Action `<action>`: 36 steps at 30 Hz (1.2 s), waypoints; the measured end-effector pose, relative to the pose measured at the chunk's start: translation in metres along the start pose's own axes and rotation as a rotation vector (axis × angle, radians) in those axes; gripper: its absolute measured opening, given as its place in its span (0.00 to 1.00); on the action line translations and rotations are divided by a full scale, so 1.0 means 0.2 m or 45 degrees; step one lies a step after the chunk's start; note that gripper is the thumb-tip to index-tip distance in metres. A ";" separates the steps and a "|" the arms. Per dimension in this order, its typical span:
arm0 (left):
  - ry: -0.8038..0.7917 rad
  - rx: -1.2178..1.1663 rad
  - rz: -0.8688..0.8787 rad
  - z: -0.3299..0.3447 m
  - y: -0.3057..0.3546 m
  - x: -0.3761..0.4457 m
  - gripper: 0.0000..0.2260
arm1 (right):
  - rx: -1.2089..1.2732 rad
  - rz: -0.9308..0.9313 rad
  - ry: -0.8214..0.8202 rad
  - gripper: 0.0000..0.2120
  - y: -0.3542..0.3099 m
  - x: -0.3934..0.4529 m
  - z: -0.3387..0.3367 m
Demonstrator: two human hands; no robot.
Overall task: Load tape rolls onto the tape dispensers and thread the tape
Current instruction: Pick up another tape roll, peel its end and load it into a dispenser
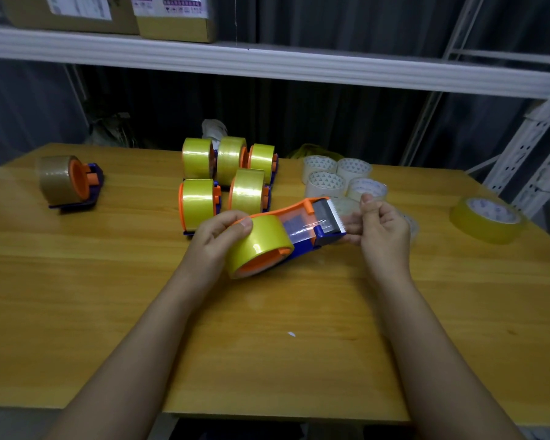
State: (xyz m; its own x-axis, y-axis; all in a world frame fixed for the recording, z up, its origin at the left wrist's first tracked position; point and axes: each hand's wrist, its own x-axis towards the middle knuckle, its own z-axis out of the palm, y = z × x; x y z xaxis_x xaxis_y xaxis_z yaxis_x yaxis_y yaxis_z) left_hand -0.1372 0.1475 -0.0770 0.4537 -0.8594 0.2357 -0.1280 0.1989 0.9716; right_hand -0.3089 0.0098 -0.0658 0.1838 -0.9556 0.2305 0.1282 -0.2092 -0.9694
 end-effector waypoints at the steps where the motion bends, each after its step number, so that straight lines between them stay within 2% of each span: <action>1: 0.004 -0.002 -0.008 0.00 0.00 0.00 0.06 | 0.015 0.004 -0.001 0.14 0.00 0.00 0.00; 4: 0.061 0.036 -0.004 0.01 0.00 0.01 0.06 | 0.075 0.020 -0.003 0.15 -0.02 -0.01 0.00; 10: 0.230 0.076 -0.004 0.03 0.01 0.01 0.12 | 0.122 0.067 -0.068 0.14 -0.03 -0.02 0.00; 15: 0.320 -0.063 -0.031 0.01 0.01 0.02 0.09 | 0.046 0.176 -0.195 0.12 -0.01 0.00 -0.01; 22: 0.323 -0.055 0.001 0.01 -0.01 0.03 0.11 | 0.202 0.277 -0.108 0.10 -0.02 0.02 -0.03; 25: 0.299 -0.042 0.026 0.01 -0.02 0.03 0.14 | 0.332 0.271 -0.151 0.11 -0.02 0.01 -0.02; 27: 0.286 -0.015 0.028 0.01 -0.01 0.03 0.12 | 0.367 0.274 -0.168 0.13 -0.02 0.01 -0.02; 33: 0.264 0.080 0.037 0.03 -0.01 0.02 0.09 | 0.247 0.241 -0.090 0.11 -0.01 0.02 -0.01; 36: 0.254 0.081 0.074 0.02 -0.02 0.03 0.11 | 0.180 0.239 -0.044 0.09 0.00 0.02 -0.01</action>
State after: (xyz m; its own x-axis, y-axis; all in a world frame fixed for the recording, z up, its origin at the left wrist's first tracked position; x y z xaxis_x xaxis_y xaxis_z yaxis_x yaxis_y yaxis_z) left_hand -0.1380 0.1401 -0.0806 0.6087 -0.7359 0.2965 -0.2114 0.2097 0.9546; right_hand -0.3102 0.0048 -0.0653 0.2505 -0.9667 0.0529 0.2236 0.0046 -0.9747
